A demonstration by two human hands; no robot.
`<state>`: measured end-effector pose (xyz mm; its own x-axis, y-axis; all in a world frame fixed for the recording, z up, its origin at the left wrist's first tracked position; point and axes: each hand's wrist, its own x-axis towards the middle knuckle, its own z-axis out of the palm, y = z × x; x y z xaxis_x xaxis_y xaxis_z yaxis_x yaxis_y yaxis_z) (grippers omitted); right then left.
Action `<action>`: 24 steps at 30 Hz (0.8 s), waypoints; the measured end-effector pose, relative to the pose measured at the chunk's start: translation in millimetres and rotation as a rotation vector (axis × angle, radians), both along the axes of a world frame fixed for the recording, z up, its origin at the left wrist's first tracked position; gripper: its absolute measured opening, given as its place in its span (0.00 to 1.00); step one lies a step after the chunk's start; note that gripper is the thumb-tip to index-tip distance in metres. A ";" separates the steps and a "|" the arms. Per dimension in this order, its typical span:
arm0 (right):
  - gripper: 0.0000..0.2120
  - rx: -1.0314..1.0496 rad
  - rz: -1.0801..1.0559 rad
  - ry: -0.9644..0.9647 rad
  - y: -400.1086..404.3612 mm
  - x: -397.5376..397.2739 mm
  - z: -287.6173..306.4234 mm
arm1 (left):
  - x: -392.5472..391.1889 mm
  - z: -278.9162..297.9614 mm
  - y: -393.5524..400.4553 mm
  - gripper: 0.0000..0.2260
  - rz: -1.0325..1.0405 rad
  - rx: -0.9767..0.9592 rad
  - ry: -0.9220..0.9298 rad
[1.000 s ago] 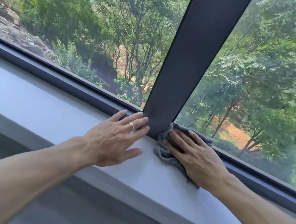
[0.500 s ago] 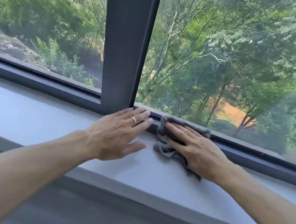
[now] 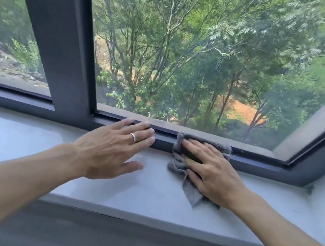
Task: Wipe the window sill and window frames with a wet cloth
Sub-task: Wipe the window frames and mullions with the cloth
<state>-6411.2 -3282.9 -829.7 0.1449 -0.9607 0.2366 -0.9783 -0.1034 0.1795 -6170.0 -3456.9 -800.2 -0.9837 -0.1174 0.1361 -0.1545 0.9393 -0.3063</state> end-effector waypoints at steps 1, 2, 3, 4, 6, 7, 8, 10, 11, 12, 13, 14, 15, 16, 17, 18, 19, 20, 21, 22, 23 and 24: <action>0.19 -0.015 0.005 0.027 -1.9 -1.5 3.5 | -6.8 4.3 0.9 0.31 -0.017 -0.010 -0.008; 0.19 -0.020 0.025 0.035 -9.1 4.8 3.0 | -9.1 5.0 2.2 0.31 -0.027 -0.016 -0.022; 0.19 -0.025 0.047 0.022 -19.2 11.1 2.6 | -13.2 6.9 1.8 0.31 -0.045 -0.027 -0.023; 0.20 -0.024 0.058 -0.002 -26.6 17.4 1.6 | -16.2 8.0 1.4 0.31 -0.061 -0.032 -0.032; 0.20 -0.003 0.039 -0.024 -25.2 19.8 -0.9 | -19.9 7.9 1.0 0.32 -0.076 -0.035 -0.055; 0.20 0.001 0.016 -0.018 -15.2 12.8 0.0 | -22.3 9.2 0.8 0.32 -0.089 -0.033 -0.062; 0.20 -0.012 -0.014 -0.014 -1.4 2.1 0.5 | -24.9 8.9 -1.2 0.32 -0.112 -0.029 -0.069; 0.20 -0.024 -0.082 0.015 27.6 -21.2 4.0 | -31.8 12.1 -3.5 0.34 -0.135 -0.011 -0.065; 0.21 -0.014 -0.123 0.042 39.0 -27.7 7.1 | -33.5 12.8 -3.8 0.34 -0.149 -0.012 -0.049; 0.20 -0.001 -0.152 0.068 43.9 -28.7 10.0 | -34.3 13.2 -4.8 0.34 -0.168 -0.020 -0.046; 0.18 -0.001 -0.160 0.093 39.9 -24.2 11.1 | -34.9 12.9 -4.5 0.35 -0.187 -0.021 -0.062; 0.17 -0.006 -0.150 0.111 28.8 -13.6 11.4 | -33.7 11.7 -5.8 0.36 -0.215 -0.024 -0.080; 0.17 0.000 -0.125 0.114 12.8 -0.1 10.3 | -31.3 11.1 -7.3 0.36 -0.243 -0.027 -0.087; 0.18 0.004 -0.101 0.112 -2.2 13.5 7.9 | -28.8 11.5 -9.1 0.37 -0.261 -0.037 -0.090; 0.18 0.002 -0.081 0.118 -12.6 22.9 7.0 | -26.2 11.2 -11.8 0.37 -0.277 -0.036 -0.090; 0.18 -0.001 -0.079 0.129 -15.7 27.1 7.9 | -23.9 10.9 -15.7 0.37 -0.286 -0.035 -0.100; 0.18 0.004 -0.103 0.149 -11.0 25.5 8.4 | -22.0 11.4 -19.2 0.37 -0.300 -0.031 -0.100; 0.19 0.016 -0.141 0.172 -0.2 20.1 9.8 | -19.9 10.7 -22.0 0.37 -0.306 -0.029 -0.093; 0.19 0.045 -0.196 0.194 12.7 12.3 11.8 | -19.1 8.8 -24.2 0.36 -0.307 -0.022 -0.083; 0.19 0.070 -0.265 0.223 25.2 5.8 16.7 | -20.0 6.9 -26.3 0.36 -0.312 -0.011 -0.073; 0.19 0.081 -0.332 0.225 34.7 1.2 20.5 | -21.3 5.6 -25.3 0.35 -0.316 -0.001 -0.072; 0.19 0.074 -0.405 0.187 38.2 -0.1 24.5 | -23.1 4.9 -24.1 0.35 -0.318 0.019 -0.074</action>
<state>-6411.3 -3244.7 -805.2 -0.2122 -0.9623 0.1702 -0.8941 0.2615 0.3636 -6193.2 -3481.0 -795.3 -0.9787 0.1953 0.0639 0.1694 0.9427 -0.2873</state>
